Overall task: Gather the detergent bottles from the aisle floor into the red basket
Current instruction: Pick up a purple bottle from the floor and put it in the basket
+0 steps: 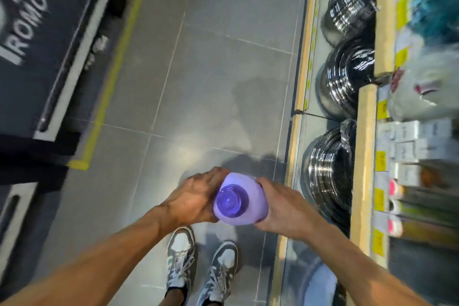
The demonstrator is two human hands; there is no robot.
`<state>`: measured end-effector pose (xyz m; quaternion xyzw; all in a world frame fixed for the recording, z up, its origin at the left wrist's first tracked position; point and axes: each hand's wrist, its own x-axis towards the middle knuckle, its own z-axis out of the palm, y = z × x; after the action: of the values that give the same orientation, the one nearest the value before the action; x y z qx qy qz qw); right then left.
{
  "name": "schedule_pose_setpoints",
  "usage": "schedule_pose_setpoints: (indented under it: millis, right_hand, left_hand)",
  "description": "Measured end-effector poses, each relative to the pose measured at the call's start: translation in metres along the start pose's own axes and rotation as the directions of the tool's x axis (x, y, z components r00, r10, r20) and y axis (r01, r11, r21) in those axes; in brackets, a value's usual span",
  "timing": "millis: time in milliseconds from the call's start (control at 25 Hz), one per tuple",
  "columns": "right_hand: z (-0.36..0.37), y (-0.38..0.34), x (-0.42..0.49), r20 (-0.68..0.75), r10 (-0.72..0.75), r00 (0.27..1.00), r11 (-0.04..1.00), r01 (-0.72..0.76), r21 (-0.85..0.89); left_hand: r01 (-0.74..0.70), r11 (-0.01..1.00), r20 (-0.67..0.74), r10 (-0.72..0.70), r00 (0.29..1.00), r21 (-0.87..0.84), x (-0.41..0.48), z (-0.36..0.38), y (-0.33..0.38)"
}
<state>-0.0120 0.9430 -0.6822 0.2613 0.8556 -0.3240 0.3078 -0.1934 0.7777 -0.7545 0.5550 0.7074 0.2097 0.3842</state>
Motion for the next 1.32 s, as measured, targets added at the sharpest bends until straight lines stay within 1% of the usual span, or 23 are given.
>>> schedule_pose_setpoints:
  millis: [120,200,280,360,440,520,560,640,720,800,880,1000,1080,1120,1160,1200,1320]
  right_hand:
    - [-0.088,-0.086,-0.073,-0.058,-0.057,0.997,0.994,0.051,-0.091]
    - [-0.134,-0.135,-0.120,-0.113,-0.095,0.989,0.989,0.081,-0.122]
    - [-0.184,-0.192,-0.180,-0.147,-0.138,0.979,0.983,0.117,-0.145]
    - [-0.221,-0.245,-0.237,-0.207,-0.226,0.952,0.968,0.196,-0.155]
    - [-0.242,-0.293,-0.286,-0.281,-0.327,0.902,0.943,0.295,-0.152]
    - [-0.245,-0.328,-0.317,-0.330,-0.386,0.861,0.921,0.381,-0.082]
    - [-0.242,-0.345,-0.331,-0.328,-0.430,0.841,0.896,0.443,-0.038]
    - [-0.238,-0.377,-0.348,-0.245,-0.516,0.821,0.846,0.532,-0.001]
    - [-0.231,-0.411,-0.356,-0.097,-0.627,0.773,0.779,0.626,-0.039]
    - [-0.213,-0.441,-0.365,0.063,-0.732,0.679,0.673,0.734,-0.094]
    - [-0.189,-0.468,-0.373,0.198,-0.781,0.592,0.579,0.806,-0.128]
    - [-0.137,-0.521,-0.402,0.404,-0.806,0.432,0.396,0.902,-0.175]
    - [-0.099,-0.552,-0.431,0.489,-0.814,0.315,0.279,0.949,-0.147]
    - [-0.080,-0.566,-0.449,0.516,-0.816,0.259,0.232,0.966,-0.118]
    - [-0.062,-0.579,-0.466,0.536,-0.815,0.218,0.205,0.975,-0.085]
    - [-0.049,-0.588,-0.481,0.554,-0.808,0.198,0.195,0.979,-0.064]
    - [0.009,-0.618,-0.540,0.620,-0.778,0.103,0.114,0.993,-0.023]
  left_hand:
    - [-0.001,0.998,-0.049,0.004,0.999,0.064,-0.056,-0.121,0.076]
    - [0.017,0.994,-0.100,-0.006,0.995,0.106,-0.096,-0.187,0.125]
    - [0.019,0.994,-0.154,-0.002,0.988,0.106,-0.147,-0.255,0.180]
    - [0.033,0.995,-0.226,-0.012,0.974,0.093,-0.202,-0.309,0.229]
    - [0.059,0.996,-0.299,-0.037,0.954,0.066,-0.256,-0.346,0.268]
    - [0.104,0.994,-0.336,-0.089,0.938,0.030,-0.301,-0.371,0.298]
    - [0.147,0.989,-0.355,-0.131,0.926,0.018,-0.329,-0.377,0.311]
    - [0.241,0.970,-0.422,-0.235,0.875,-0.041,-0.386,-0.376,0.330]
    - [0.346,0.931,-0.510,-0.354,0.784,-0.115,-0.444,-0.352,0.346]
    - [0.436,0.877,-0.580,-0.465,0.669,-0.200,-0.496,-0.314,0.363]
    - [0.518,0.808,-0.622,-0.564,0.543,-0.281,-0.539,-0.276,0.383]
    - [0.580,0.671,-0.656,-0.698,0.286,-0.461,-0.612,-0.217,0.423]
    - [0.597,0.584,-0.653,-0.746,0.128,-0.550,-0.659,-0.181,0.450]
    - [0.602,0.549,-0.651,-0.756,0.063,-0.579,-0.682,-0.164,0.463]
    - [0.605,0.522,-0.647,-0.763,0.014,-0.602,-0.703,-0.150,0.477]
    - [0.606,0.503,-0.642,-0.767,-0.017,-0.616,-0.720,-0.140,0.488]
    - [0.550,0.457,-0.622,-0.768,-0.152,-0.699,-0.786,-0.090,0.529]
